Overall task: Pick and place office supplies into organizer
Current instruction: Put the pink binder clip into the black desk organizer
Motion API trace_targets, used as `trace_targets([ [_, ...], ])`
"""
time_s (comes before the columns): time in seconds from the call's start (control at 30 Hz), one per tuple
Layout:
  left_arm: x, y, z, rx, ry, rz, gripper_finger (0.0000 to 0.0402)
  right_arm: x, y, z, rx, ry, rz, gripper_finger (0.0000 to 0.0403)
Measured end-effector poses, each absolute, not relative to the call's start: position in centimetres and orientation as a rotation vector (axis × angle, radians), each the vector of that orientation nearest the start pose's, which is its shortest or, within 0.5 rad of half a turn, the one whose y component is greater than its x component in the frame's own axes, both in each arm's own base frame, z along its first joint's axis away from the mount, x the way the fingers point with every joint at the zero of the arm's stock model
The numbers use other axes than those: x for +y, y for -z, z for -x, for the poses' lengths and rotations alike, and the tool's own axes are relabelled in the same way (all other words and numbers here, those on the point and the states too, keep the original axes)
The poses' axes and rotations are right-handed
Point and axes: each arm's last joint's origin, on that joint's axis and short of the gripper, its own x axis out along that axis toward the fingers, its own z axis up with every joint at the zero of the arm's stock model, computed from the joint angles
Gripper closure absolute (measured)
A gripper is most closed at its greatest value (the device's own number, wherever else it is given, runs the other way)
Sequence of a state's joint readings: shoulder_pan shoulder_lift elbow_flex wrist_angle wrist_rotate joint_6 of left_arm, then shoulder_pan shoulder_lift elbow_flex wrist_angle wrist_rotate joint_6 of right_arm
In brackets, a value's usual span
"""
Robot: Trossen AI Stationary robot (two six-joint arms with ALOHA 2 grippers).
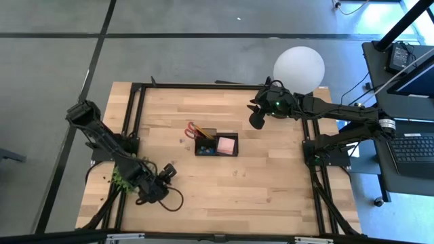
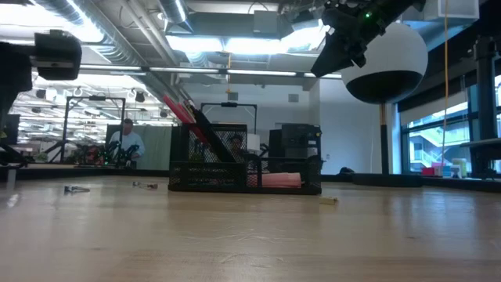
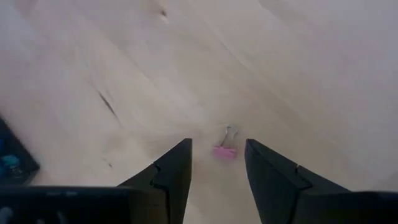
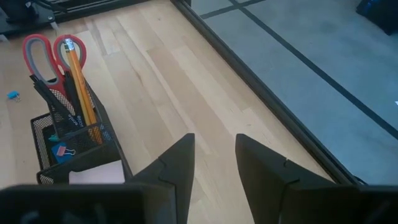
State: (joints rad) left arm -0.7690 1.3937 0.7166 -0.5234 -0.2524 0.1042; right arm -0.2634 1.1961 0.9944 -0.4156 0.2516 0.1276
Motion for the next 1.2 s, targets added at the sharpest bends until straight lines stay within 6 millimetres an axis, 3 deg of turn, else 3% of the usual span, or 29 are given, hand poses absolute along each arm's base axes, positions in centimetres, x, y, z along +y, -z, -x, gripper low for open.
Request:
trace_targets([
  [1.2,-13.8,-15.7,-18.9,1.115,0.633,-0.634,0.0256,-7.3,-30.3,-24.3,0.596,0.534,-0.113,0.0281],
])
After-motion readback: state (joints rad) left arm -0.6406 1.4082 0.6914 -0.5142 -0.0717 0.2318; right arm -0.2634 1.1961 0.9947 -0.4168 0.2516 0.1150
